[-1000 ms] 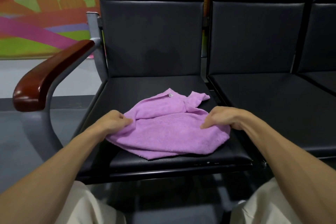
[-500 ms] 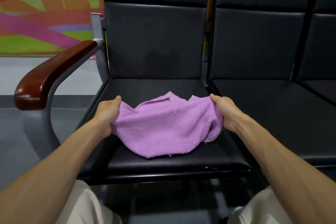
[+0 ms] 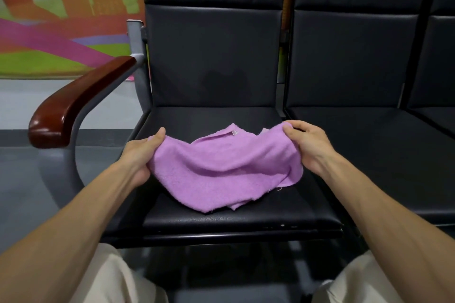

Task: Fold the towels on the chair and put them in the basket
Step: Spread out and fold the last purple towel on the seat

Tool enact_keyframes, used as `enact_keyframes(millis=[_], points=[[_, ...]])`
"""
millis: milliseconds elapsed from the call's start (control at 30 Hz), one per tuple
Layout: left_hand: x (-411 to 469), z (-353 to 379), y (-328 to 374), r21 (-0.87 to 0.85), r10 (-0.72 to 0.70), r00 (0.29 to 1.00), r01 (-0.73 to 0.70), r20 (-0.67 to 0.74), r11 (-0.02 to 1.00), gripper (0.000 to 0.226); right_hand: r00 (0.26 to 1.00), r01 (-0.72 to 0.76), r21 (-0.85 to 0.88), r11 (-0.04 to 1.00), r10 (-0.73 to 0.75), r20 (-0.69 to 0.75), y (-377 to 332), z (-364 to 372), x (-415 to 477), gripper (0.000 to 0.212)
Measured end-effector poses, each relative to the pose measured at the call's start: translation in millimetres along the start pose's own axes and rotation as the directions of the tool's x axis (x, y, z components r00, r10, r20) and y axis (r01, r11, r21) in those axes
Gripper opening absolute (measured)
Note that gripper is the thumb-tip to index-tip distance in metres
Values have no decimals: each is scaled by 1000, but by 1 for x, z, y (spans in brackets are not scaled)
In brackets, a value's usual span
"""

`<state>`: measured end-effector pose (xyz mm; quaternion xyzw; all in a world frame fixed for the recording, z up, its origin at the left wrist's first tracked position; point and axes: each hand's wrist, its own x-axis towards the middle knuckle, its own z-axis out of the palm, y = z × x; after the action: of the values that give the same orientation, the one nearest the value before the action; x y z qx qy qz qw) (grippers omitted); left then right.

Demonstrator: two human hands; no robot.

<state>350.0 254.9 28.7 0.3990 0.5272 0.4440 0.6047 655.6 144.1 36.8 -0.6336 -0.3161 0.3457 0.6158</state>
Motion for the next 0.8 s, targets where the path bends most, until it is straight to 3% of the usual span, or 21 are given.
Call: enact_keyframes(millis=[167,267,300,367,400,433,500,567,633,800], points=[[0,-9,5,-145,104,969,-73,225,987,35,998,-63,-79,995,64,11,4,5,-2,10],[4,-17,-3,33,207,946,-222,248,974,18,995,-12,8,1000,11,95,0,7,-7,34],[5,-21,-8,189,256,933,-308,254,932,14,995,9,22,1000,-11,101,-1,8,-8,38],[7,-27,-16,529,363,882,-471,302,705,17,997,59,-7,998,-59,41,-1,7,-11,32],[6,-29,-18,634,406,858,-509,316,582,22,996,93,-35,995,-93,-13,-1,7,-13,27],[4,-30,-19,682,434,850,-508,299,526,23,989,123,-64,990,-127,-71,-1,6,-15,22],[-6,-30,-15,622,444,868,-477,223,621,21,975,154,-81,985,-165,-148,-3,6,-22,17],[-17,-25,-6,441,410,899,-435,156,785,23,969,163,-24,986,-165,-185,-13,8,-30,19],[-26,-21,14,282,363,924,-383,123,880,19,962,177,43,983,-164,-217,-32,12,-36,25],[-52,-11,98,-11,396,915,-396,75,918,16,919,324,84,942,-292,-265,-110,19,-52,33]])
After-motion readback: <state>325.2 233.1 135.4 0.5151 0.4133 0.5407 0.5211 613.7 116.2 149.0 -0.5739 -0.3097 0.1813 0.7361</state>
